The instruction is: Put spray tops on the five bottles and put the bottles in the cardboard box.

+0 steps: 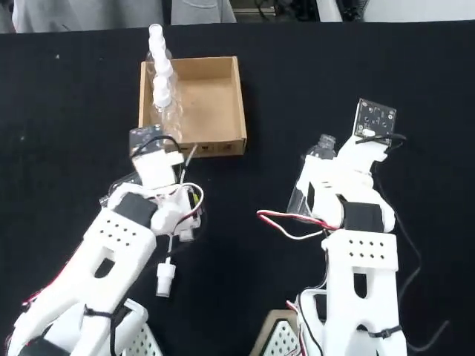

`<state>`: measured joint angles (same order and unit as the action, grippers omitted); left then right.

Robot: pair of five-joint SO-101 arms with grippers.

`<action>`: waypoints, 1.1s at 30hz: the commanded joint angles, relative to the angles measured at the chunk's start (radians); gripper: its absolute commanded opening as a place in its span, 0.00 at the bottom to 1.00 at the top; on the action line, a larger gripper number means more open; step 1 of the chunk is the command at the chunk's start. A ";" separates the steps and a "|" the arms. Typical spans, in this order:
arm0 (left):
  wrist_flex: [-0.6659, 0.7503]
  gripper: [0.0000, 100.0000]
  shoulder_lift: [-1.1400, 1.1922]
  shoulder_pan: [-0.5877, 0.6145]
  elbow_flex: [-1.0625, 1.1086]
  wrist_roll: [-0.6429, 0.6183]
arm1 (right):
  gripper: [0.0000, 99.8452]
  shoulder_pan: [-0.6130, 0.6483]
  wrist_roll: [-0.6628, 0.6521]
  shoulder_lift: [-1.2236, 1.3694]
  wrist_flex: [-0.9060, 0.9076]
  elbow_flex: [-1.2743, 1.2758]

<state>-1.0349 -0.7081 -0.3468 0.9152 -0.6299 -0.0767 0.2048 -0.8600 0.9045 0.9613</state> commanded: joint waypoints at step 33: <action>-0.219 0.03 -0.537 0.539 0.125 -0.265 | 0.06 -0.015 0.005 -0.042 -0.083 0.002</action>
<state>-1.2467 -1.2252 0.0921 1.0472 -0.8846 -0.0767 0.2048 -0.8600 0.8539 0.9613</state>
